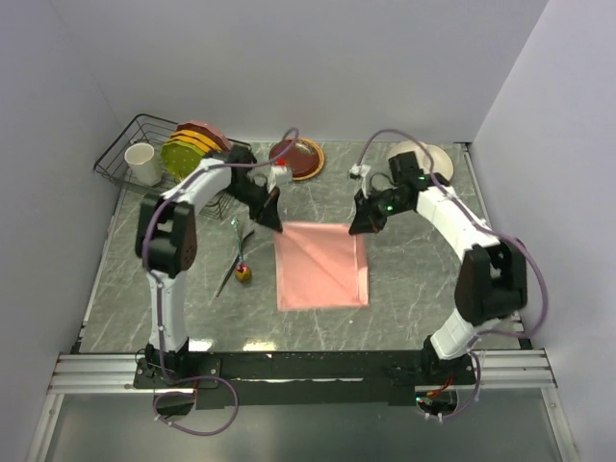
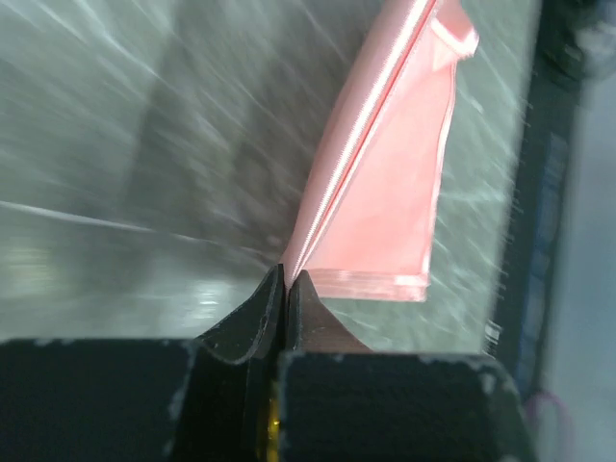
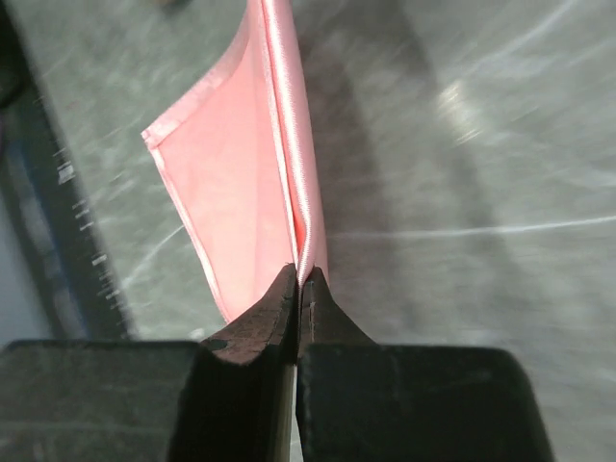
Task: Fold the napkin into a case and place the utensils inside
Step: Pick up the upper triangle-folded napkin from the center of the board, then turn over the upper triangle folded napkin at the center of the board, then smooth out the lower triangle-folded napkin at the center of the board.
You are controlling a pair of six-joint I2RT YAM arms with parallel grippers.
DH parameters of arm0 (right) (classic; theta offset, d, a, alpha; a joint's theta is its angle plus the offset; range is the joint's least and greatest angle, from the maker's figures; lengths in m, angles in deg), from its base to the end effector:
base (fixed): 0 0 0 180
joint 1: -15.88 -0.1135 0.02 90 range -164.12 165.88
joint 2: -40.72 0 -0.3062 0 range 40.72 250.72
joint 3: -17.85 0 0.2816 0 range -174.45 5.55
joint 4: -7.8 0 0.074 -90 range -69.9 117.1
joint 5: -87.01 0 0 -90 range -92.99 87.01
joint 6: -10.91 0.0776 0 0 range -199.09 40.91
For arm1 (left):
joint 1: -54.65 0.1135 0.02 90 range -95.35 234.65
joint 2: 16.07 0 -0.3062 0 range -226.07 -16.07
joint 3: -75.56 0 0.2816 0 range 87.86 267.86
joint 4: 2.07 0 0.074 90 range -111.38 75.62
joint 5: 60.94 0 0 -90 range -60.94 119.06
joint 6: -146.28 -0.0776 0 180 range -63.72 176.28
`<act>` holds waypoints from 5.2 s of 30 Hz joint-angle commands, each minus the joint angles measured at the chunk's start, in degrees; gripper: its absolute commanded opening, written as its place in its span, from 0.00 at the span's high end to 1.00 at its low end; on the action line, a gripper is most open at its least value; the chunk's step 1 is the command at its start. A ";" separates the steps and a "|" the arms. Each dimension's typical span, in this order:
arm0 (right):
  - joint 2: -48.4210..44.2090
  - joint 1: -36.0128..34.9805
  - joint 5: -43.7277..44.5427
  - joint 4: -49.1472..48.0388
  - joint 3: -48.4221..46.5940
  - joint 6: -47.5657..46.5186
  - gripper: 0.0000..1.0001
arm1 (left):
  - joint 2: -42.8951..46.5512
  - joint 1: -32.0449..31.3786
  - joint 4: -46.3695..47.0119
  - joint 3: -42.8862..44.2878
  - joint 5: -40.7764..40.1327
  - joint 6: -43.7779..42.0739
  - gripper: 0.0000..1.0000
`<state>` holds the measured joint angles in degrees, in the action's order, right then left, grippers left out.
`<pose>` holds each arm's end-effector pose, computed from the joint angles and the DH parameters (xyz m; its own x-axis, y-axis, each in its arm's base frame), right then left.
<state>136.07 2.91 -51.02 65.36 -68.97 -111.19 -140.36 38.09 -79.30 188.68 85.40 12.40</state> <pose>0.3555 0.1411 0.2615 -0.5189 -0.4842 -0.7045 -0.8493 0.3857 0.3604 0.4341 -0.1965 0.1950 -0.5657 0.5690 -0.5968 0.7941 0.1807 -0.5804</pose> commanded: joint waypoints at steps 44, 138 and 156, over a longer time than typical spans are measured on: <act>-26.89 3.03 10.94 -49.12 24.08 -28.02 1.00 | 32.45 -11.92 49.55 -20.32 -39.63 9.26 0.99; -17.07 -4.34 15.60 -29.62 29.97 31.83 0.61 | 39.31 -22.55 46.38 -57.04 -33.22 10.66 0.71; -4.56 -4.35 3.05 -11.44 19.86 32.63 0.64 | 40.97 -16.27 30.47 -45.20 -19.52 11.50 0.65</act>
<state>131.13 -2.01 -41.30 46.76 -43.27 -76.61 -101.65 15.43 -46.17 135.02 57.49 19.64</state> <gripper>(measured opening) 0.321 0.327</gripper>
